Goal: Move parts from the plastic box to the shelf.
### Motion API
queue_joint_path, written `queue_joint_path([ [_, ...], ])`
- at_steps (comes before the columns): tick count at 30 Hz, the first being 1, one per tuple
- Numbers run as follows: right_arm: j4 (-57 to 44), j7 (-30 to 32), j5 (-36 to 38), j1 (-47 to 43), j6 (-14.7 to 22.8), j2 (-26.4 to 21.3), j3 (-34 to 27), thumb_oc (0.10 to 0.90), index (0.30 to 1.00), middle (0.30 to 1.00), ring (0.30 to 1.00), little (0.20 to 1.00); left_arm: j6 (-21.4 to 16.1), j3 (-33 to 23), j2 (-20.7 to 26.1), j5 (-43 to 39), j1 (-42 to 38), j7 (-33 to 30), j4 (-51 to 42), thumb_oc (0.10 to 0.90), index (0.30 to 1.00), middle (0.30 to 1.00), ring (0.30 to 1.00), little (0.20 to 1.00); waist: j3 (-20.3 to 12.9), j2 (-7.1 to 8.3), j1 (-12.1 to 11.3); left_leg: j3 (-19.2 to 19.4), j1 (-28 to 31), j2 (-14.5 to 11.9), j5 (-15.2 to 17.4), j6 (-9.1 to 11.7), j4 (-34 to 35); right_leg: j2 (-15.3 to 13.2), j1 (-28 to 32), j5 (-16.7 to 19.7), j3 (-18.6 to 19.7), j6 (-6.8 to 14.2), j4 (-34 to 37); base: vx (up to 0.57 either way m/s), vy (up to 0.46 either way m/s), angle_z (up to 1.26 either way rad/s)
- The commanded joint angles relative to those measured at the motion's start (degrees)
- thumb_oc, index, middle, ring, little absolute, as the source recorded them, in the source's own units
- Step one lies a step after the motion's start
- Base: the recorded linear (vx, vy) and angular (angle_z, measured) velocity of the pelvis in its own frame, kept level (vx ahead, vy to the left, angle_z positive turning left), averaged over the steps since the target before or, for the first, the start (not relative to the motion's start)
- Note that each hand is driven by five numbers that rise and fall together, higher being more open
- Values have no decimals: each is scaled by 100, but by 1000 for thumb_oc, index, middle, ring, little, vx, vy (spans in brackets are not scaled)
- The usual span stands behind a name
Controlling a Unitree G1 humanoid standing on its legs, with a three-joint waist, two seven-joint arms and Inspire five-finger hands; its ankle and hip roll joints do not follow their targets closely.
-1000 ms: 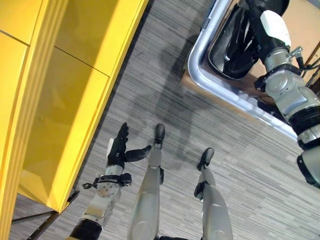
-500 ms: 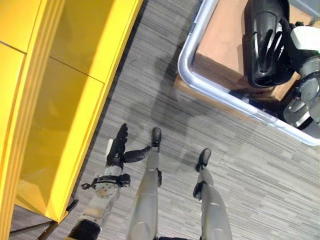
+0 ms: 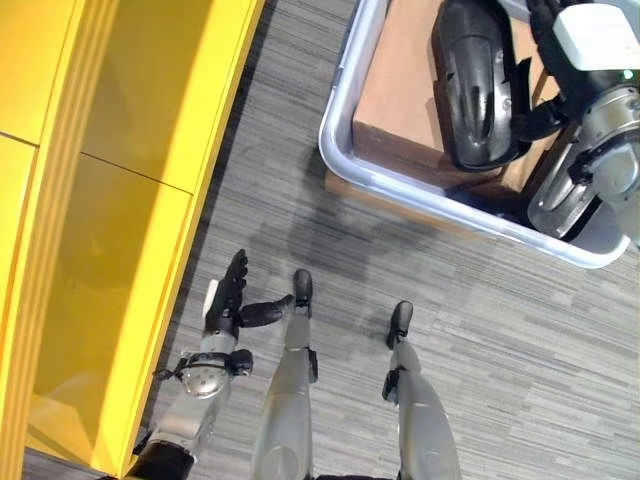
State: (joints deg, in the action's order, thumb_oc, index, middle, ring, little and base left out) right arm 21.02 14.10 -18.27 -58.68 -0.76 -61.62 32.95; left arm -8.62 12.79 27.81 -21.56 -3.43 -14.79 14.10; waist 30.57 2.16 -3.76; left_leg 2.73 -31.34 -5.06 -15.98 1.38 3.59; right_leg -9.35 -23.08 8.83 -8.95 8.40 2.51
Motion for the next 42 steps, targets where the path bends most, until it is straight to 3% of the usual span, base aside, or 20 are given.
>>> queue_joint_path([
  [1,-115,518,-238,-279,-15,-444,-514,900,1000,1000,1000,1000,-187,-394,38,237,230,-180,-240,900,1000,1000,1000,1000,-78,316,-51,-101,721,-290,524,436,87,-122,318,-158,-85,56,-298,0,0,0],
  [7,-963,482,-320,1163,106,-119,-1598,900,1000,1000,1000,1000,-99,-520,-79,345,365,-185,-300,900,1000,1000,1000,1000,-78,286,35,-65,766,-316,523,426,101,-98,314,-182,-60,47,-316,0,0,0],
  [14,-1198,354,-487,2077,132,281,-2050,900,1000,1000,1000,1000,-65,-531,-116,443,488,-174,-353,900,1000,1000,1000,1000,-78,264,26,-60,739,-335,519,414,85,-72,263,-210,-55,33,-352,0,0,0],
  [27,-756,499,-684,1717,32,434,-1687,900,1000,1000,1000,1000,-100,-482,-89,451,570,-211,-370,900,1000,1000,1000,1000,-78,175,-19,-50,574,-337,488,417,93,-51,58,-204,-44,14,-392,-1,-6,-2],
  [31,-682,677,-1133,1294,-38,373,-1443,900,1000,1000,1000,1000,-128,-446,-105,465,565,-280,-442,900,1000,1000,1000,1000,-78,133,-41,-73,445,-337,473,411,97,-57,-71,-212,-48,7,-437,0,0,0],
  [42,-474,795,-1451,887,-126,151,-1145,900,1000,1000,1000,1000,-168,-381,-82,511,512,-327,-437,900,1000,1000,1000,1000,-78,97,-61,-90,298,-316,471,400,103,-65,-238,-213,-73,14,-491,3,-1,2],
])
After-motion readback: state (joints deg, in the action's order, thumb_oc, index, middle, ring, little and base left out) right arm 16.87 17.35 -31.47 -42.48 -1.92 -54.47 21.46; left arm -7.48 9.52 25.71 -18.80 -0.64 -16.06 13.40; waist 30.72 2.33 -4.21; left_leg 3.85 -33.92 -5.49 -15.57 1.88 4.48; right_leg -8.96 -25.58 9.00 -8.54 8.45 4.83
